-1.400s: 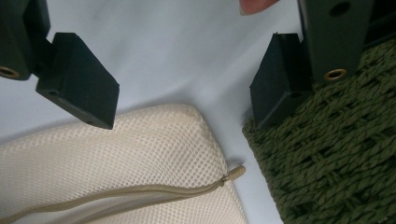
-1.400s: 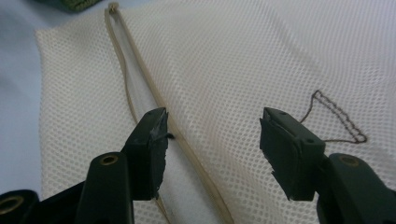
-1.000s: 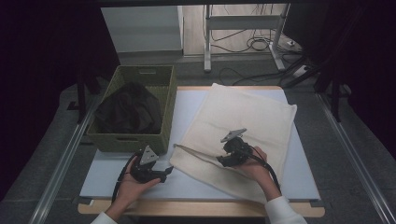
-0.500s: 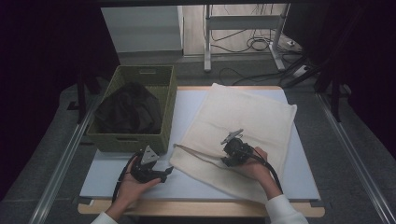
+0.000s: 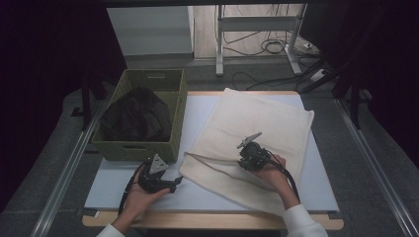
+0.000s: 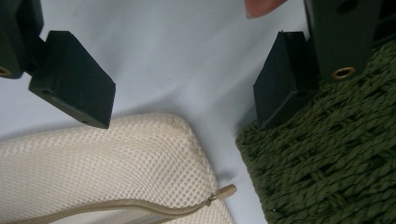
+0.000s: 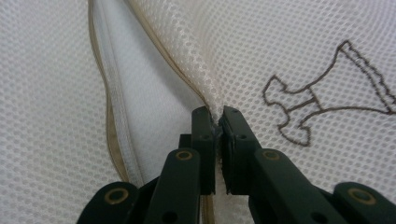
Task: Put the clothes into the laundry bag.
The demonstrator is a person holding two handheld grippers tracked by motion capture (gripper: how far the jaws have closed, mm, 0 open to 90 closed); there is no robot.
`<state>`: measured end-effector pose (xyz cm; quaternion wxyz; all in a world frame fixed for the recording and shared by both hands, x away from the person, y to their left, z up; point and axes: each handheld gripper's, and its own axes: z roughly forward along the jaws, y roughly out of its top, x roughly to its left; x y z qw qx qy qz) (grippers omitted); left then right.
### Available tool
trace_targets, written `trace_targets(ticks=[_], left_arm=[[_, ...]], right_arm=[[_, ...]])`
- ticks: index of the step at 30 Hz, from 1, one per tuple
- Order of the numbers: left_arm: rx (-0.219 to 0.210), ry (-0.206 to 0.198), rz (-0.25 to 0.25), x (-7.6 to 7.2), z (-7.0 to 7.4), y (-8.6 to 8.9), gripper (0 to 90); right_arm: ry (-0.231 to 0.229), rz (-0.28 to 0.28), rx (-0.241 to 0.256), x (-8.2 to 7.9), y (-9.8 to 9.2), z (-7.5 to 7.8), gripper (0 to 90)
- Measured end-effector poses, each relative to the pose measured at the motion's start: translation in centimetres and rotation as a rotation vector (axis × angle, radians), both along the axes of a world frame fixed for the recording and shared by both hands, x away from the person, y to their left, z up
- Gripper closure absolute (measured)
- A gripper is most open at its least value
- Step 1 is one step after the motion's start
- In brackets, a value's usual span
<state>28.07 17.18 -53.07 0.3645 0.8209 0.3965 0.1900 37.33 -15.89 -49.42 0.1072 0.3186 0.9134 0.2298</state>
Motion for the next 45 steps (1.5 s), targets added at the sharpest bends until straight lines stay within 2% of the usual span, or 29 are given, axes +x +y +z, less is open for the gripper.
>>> trace_targets(ticks=[3,7,11,17,20,34,45], left_arm=[[0.002,0.002,0.005,0.0,0.0,0.0,20.9],[0.013,-0.001,0.010,0.0,-0.1,-0.1,21.0],[0.016,-0.003,0.017,0.0,0.0,-0.1,21.0],[0.004,0.000,0.028,-0.2,0.0,-0.1,21.0],[-0.014,-0.001,0.034,-0.2,0.2,0.0,21.1],[-0.009,-0.011,0.030,-0.2,0.3,0.1,21.4],[-0.006,-0.006,0.030,-0.1,0.3,0.2,21.4]], right_arm=[[0.000,-0.002,0.012,0.3,-0.1,0.5,84.6],[0.013,0.013,0.077,1.1,-0.7,1.9,84.8],[0.018,0.015,0.095,1.5,-1.1,2.2,84.9],[0.002,0.017,0.119,1.8,-1.4,3.2,85.0],[0.010,0.000,0.145,2.2,-1.5,4.0,85.4],[-0.019,-0.065,0.230,2.8,-2.4,6.3,85.6],[-0.045,-0.086,0.240,3.0,-2.0,7.7,86.5]])
